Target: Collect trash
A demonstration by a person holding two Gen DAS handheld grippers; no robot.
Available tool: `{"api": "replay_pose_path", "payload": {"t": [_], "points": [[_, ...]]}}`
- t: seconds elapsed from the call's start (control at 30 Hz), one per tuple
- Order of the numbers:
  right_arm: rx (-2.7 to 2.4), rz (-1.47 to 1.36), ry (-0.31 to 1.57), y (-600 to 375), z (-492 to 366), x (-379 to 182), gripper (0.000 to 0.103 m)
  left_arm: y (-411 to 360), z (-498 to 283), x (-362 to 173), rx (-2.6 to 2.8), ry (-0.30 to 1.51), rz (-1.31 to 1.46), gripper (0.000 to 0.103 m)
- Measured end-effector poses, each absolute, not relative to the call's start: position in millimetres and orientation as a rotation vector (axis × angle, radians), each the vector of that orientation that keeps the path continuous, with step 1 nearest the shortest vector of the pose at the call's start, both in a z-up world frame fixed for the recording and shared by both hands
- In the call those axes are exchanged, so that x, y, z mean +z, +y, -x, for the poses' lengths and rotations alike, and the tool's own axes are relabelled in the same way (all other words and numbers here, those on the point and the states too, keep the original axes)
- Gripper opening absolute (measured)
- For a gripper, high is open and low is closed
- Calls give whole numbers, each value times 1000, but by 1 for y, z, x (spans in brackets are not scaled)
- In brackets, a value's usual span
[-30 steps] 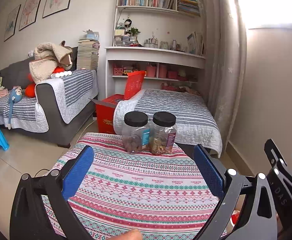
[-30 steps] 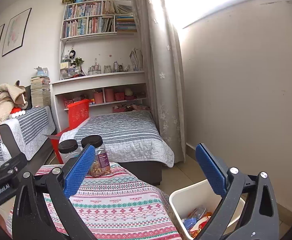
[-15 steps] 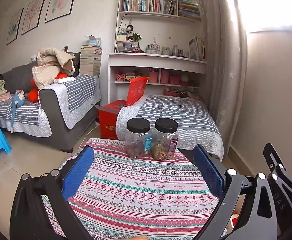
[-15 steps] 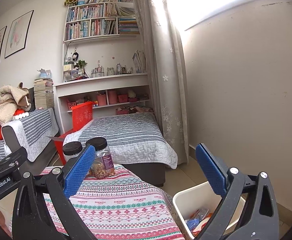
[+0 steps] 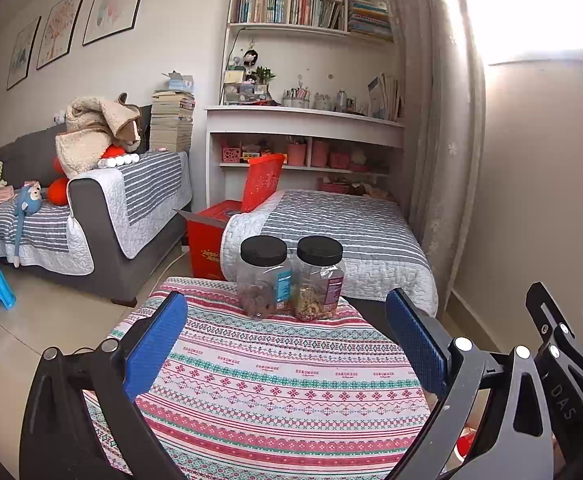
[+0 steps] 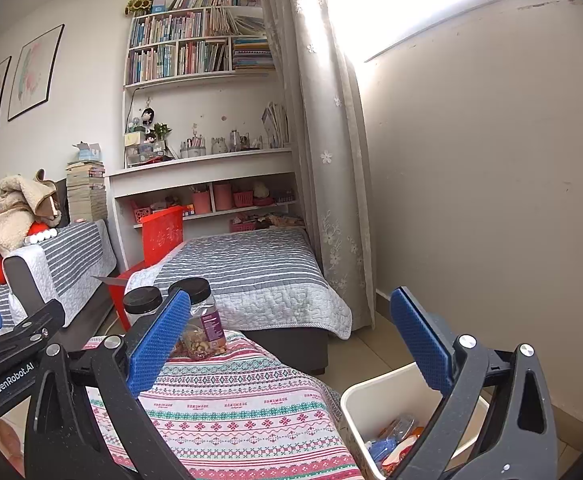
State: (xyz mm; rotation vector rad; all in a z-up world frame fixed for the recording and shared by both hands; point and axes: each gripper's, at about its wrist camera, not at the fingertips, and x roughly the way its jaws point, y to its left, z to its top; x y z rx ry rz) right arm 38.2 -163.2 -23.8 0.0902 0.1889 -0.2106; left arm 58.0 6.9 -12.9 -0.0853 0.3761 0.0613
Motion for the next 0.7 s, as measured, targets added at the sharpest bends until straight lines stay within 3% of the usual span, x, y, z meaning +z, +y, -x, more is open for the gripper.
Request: {"api": "replay_pose_path", "payload": {"t": [0.5, 0.7], "points": [[-227, -76, 175, -161, -34, -21, 96, 3, -60, -15, 32, 350, 93, 94], [-233, -76, 176, -160, -32, -21, 96, 4, -57, -16, 26, 348, 98, 84]]}}
